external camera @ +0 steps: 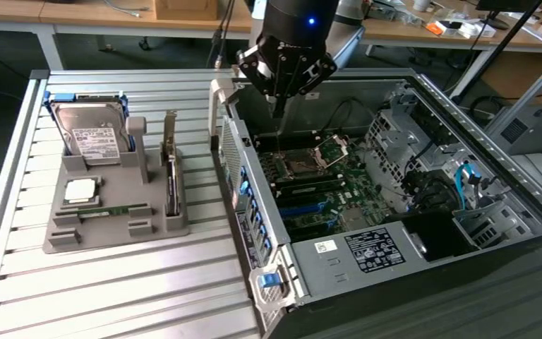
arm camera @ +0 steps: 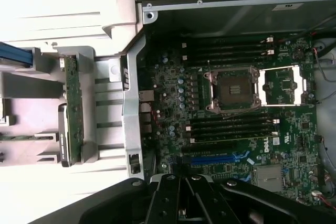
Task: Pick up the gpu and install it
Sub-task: 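Reach for the gpu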
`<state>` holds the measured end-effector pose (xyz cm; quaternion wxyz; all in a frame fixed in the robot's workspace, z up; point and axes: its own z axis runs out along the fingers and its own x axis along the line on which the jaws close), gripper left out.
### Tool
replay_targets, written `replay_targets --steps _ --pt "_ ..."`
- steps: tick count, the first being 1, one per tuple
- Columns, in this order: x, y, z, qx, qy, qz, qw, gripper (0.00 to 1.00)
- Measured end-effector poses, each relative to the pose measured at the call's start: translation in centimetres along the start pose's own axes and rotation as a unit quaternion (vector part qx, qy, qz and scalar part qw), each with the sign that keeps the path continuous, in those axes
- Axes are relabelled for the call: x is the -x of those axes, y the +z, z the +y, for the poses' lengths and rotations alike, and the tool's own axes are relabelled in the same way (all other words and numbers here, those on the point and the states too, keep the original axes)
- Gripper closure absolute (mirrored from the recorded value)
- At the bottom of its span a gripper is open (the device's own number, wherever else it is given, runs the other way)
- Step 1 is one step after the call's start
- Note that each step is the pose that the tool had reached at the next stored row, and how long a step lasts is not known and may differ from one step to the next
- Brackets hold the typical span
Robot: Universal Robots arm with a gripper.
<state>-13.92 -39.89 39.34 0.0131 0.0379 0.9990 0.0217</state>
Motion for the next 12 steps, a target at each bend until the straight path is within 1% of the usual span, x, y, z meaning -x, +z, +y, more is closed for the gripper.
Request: replay_targets --steps 12 --pt "-0.49 -0.02 -0.04 0.0 0.0 0.0 1.0 0.89"
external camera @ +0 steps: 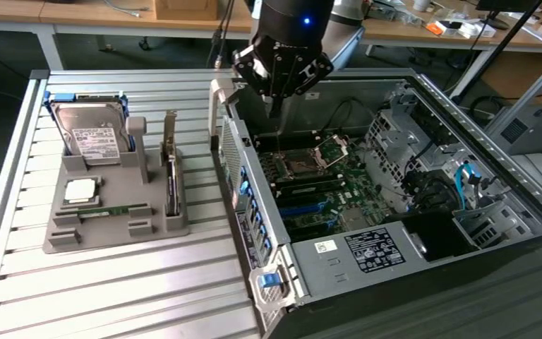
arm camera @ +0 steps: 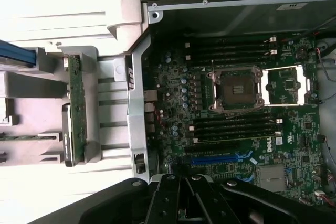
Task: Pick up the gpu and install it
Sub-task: 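Reach for the gpu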
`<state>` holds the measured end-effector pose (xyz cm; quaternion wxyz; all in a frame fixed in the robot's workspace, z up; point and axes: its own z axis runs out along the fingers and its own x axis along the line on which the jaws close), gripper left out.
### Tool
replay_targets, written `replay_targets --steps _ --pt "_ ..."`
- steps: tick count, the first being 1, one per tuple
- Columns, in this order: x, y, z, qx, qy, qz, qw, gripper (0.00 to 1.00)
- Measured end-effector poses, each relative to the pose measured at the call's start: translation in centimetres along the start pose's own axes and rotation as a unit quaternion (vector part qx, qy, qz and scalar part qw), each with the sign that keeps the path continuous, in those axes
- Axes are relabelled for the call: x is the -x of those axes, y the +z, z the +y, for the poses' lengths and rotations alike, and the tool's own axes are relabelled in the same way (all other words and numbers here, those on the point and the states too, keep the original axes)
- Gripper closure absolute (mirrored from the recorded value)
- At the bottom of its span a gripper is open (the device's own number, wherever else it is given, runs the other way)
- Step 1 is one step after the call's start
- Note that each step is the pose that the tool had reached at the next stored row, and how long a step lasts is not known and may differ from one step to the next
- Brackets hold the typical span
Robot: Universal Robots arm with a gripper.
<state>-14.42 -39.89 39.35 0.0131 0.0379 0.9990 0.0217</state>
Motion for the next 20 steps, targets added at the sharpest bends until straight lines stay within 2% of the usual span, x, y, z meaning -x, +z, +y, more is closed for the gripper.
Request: replay_targets --steps 20 --pt "-0.78 -0.02 -0.06 0.0 0.0 0.0 1.0 0.89"
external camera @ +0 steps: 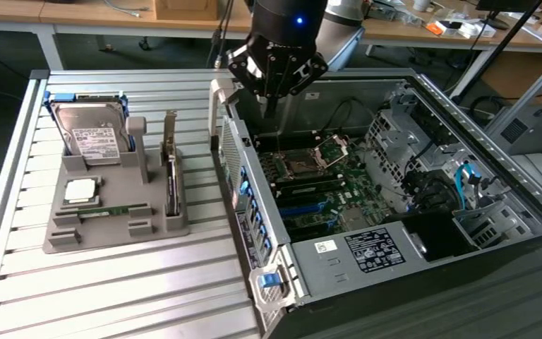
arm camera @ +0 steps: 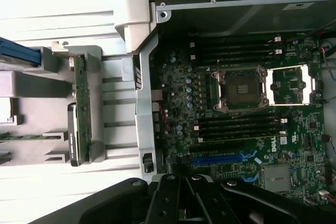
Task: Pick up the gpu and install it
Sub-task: 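Reach for the gpu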
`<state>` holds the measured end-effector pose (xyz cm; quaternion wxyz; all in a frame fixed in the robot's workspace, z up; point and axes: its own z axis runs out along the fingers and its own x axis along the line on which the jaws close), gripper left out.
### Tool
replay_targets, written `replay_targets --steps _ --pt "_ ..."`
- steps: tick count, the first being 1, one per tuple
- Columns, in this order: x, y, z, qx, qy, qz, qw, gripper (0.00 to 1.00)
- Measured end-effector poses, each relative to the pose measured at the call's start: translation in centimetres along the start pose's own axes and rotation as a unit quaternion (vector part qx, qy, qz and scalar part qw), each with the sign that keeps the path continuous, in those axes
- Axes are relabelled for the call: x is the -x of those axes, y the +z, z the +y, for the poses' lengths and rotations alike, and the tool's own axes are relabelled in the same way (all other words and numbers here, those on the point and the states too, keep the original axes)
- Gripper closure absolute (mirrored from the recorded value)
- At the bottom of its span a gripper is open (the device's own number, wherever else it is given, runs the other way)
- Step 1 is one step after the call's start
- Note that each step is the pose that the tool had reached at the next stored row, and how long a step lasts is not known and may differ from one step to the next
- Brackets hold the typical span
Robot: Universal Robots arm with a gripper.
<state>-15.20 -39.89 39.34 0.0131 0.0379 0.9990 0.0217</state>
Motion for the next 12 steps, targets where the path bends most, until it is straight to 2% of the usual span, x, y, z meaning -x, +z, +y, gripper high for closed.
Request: replay_targets --steps 12 --pt "-0.41 -0.01 -0.03 0.0 0.0 0.0 1.0 0.89"
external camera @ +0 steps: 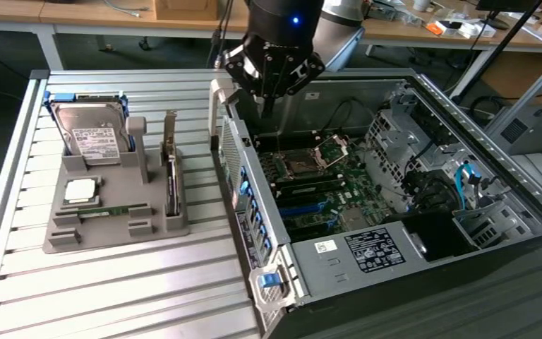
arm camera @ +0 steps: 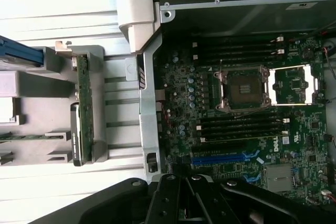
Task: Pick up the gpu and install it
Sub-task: 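Reach for the gpu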
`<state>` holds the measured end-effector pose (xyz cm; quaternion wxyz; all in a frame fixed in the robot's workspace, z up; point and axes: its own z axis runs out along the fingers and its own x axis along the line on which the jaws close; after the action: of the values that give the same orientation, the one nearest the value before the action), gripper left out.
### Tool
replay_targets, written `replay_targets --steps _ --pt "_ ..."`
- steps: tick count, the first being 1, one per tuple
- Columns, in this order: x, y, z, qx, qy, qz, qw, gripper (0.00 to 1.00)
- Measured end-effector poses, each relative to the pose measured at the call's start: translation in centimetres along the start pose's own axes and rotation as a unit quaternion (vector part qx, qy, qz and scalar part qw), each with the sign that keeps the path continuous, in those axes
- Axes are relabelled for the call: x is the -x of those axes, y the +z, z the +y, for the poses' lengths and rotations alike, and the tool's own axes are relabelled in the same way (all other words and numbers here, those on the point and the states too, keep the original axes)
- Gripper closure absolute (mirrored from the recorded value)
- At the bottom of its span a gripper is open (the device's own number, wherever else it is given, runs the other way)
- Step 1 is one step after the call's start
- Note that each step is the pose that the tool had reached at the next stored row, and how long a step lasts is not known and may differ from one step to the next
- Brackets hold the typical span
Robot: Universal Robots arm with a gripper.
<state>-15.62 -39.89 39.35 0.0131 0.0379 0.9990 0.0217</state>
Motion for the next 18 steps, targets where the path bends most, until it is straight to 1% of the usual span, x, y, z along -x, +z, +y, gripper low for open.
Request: replay_targets --steps 18 --pt "-0.92 -0.02 -0.07 0.0 0.0 0.0 1.0 0.89"
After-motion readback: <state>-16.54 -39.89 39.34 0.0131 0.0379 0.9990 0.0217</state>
